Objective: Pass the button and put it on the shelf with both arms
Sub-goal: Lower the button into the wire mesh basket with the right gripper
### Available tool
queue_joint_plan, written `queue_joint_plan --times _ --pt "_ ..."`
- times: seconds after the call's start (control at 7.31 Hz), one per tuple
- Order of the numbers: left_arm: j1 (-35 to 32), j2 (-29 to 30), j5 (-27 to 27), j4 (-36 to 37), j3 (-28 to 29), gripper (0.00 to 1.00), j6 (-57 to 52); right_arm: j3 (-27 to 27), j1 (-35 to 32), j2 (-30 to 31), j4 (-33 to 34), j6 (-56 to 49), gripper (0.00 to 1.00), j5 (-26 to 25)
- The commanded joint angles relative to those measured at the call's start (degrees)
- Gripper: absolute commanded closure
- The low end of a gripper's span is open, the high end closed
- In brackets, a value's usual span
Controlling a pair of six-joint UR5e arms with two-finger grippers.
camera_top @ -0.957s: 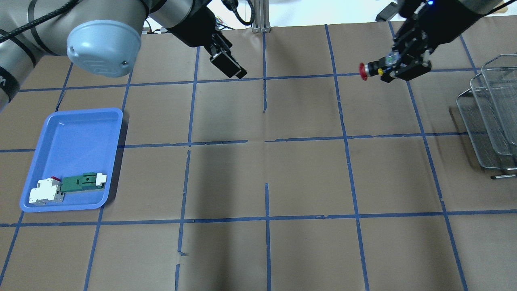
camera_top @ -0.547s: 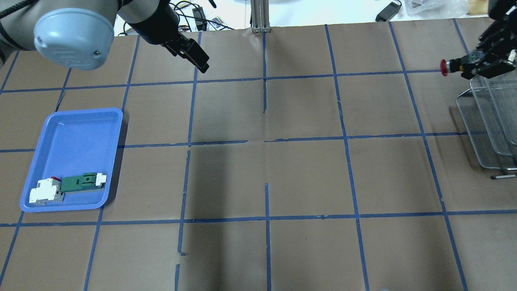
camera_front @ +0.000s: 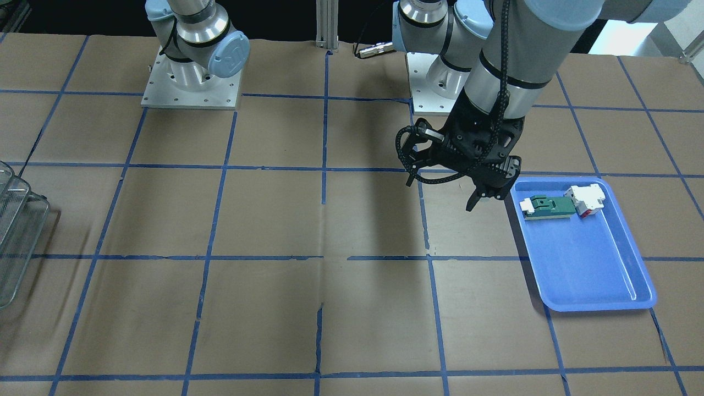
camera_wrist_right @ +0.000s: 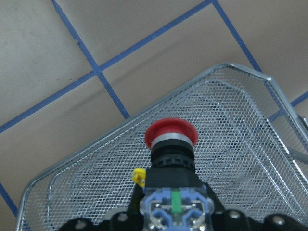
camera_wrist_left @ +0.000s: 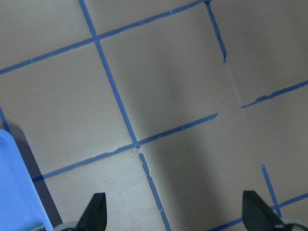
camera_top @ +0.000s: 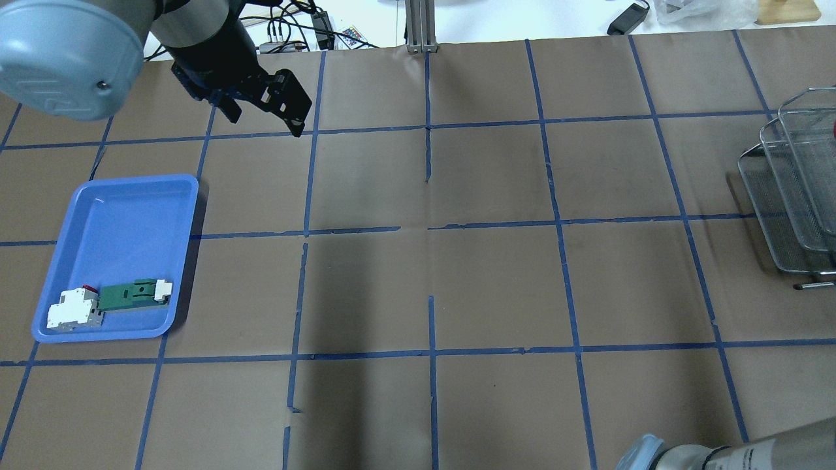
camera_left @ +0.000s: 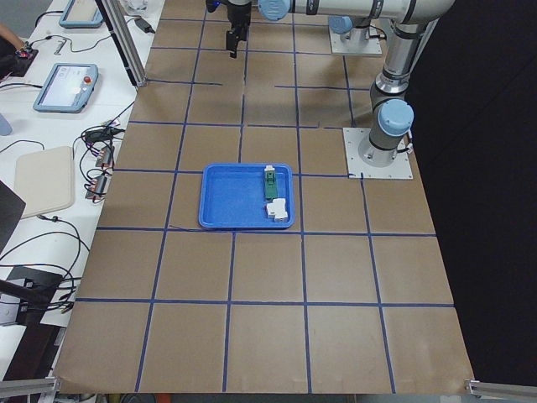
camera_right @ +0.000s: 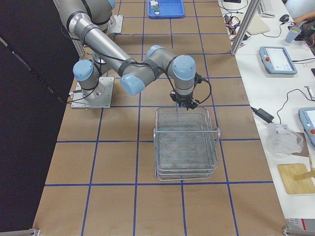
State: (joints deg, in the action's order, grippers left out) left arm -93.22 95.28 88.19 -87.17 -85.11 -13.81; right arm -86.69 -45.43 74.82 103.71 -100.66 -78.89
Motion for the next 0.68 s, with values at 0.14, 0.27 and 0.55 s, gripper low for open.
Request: queue_joint_plan --times 0.14,0.27,0.55 --pt "0.67 -2.99 1.20 -3.26 -1.63 0.00 1.94 -0.14 0.96 -3.17 0.97 5.91 0.99 0.40" --pt "0.84 -3.52 1.20 -3.35 -1.72 0.00 2.03 -0.05 0.96 -3.88 1.15 6.61 0.68 0.40" --pt "1.46 -4.74 1.54 -3.26 -2.07 0.00 9.60 -0.05 0.87 -3.28 0.89 10.20 0.00 -0.47"
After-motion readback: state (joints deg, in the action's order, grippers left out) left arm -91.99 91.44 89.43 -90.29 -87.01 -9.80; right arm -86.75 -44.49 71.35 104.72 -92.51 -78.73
